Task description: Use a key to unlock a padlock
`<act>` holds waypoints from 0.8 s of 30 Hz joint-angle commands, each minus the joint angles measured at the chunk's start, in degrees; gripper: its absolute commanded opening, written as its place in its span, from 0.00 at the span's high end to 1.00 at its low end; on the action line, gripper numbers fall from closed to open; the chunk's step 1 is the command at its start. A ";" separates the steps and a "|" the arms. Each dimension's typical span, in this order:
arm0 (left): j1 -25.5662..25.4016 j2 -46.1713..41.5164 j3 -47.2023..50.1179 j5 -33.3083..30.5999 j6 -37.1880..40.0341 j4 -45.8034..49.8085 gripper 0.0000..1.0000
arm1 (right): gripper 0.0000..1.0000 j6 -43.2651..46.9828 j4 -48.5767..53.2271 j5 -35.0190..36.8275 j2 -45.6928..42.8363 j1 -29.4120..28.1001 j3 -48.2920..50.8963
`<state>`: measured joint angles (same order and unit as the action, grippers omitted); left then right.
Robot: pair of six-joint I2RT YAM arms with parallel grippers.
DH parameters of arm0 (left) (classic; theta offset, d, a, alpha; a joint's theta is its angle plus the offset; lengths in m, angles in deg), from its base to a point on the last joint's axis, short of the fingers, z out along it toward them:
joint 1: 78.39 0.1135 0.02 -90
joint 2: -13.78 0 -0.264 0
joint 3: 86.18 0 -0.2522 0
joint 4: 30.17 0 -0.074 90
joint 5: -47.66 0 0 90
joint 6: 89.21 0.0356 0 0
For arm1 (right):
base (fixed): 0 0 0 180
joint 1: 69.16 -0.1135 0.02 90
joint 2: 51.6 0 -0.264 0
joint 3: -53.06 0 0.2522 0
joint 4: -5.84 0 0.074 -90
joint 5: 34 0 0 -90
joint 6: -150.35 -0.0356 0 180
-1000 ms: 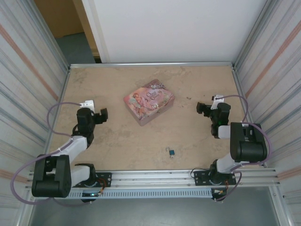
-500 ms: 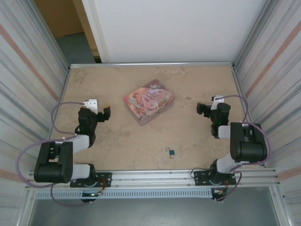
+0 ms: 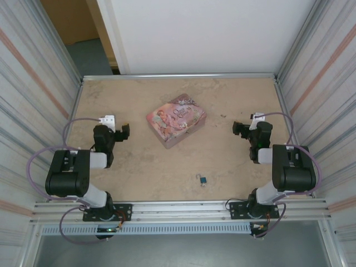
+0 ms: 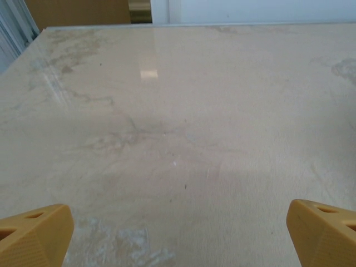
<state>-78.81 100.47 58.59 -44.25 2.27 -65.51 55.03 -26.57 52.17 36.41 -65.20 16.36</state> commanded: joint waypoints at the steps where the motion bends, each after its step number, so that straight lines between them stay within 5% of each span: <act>1: 0.13 -0.38 -1.02 0.25 -0.07 2.12 0.01 | 0.01 0.39 0.34 1.24 0.20 -0.48 -0.36; 24: -1.32 -0.04 -1.55 -1.24 1.37 2.61 0.01 | 0.01 0.40 0.56 1.50 0.22 -0.71 -0.51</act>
